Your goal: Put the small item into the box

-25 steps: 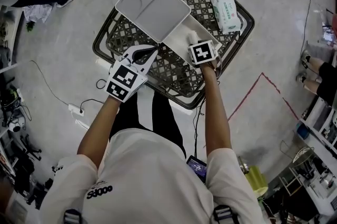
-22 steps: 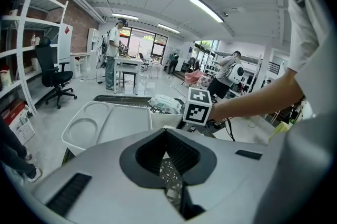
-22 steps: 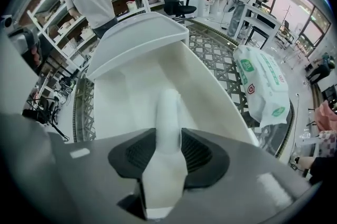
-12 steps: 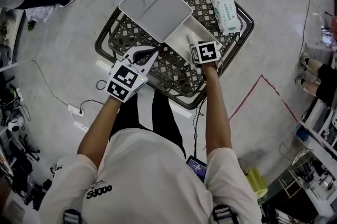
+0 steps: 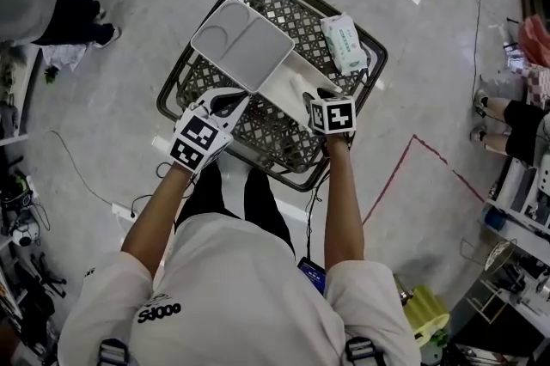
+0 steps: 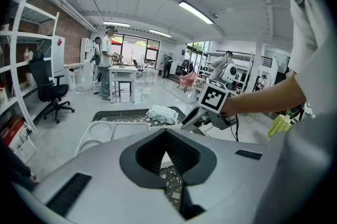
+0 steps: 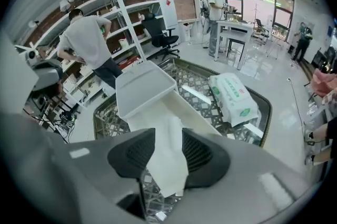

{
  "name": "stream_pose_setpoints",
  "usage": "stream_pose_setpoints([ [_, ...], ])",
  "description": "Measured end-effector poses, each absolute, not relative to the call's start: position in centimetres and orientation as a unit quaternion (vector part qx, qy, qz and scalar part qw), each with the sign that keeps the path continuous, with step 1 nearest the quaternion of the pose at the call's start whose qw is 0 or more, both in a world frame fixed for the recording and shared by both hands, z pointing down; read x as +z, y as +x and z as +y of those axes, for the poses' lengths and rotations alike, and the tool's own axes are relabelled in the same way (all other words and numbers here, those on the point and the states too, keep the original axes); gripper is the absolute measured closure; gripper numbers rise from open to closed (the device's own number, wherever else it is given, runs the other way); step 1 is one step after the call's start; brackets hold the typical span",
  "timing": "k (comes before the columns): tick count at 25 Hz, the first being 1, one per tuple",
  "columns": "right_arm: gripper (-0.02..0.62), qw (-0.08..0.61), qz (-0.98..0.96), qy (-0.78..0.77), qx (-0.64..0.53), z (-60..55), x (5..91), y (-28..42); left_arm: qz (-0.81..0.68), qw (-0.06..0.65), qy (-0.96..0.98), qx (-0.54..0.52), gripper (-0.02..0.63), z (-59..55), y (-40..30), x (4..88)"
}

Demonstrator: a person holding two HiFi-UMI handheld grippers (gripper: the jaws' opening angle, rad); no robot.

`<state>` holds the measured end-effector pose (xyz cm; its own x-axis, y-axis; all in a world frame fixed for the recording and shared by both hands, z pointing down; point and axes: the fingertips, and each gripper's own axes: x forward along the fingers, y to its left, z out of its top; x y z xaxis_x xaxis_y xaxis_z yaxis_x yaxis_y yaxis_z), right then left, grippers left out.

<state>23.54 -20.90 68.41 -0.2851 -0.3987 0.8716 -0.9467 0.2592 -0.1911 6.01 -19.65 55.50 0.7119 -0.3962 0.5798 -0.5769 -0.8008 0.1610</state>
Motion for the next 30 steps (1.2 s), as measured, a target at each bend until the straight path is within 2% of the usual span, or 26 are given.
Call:
stream_pose_setpoints([
  [8,0.468,0.288,-0.720,0.536,0.334,-21.7,60.2,24.2,-0.262,0.128,0.924,0.248,0.601,-22.1,6.3,51.7],
  [13,0.537,0.239,-0.716,0.583,0.300,-21.4,54.7,24.3,-0.258,0.100,0.935,0.220,0.601,-23.1,6.5,49.0],
  [30,0.584,0.154,-0.737,0.638,0.160,-19.6,40.5,22.8,-0.241,0.012,0.957,0.160,0.601,-24.6,7.2,39.9],
])
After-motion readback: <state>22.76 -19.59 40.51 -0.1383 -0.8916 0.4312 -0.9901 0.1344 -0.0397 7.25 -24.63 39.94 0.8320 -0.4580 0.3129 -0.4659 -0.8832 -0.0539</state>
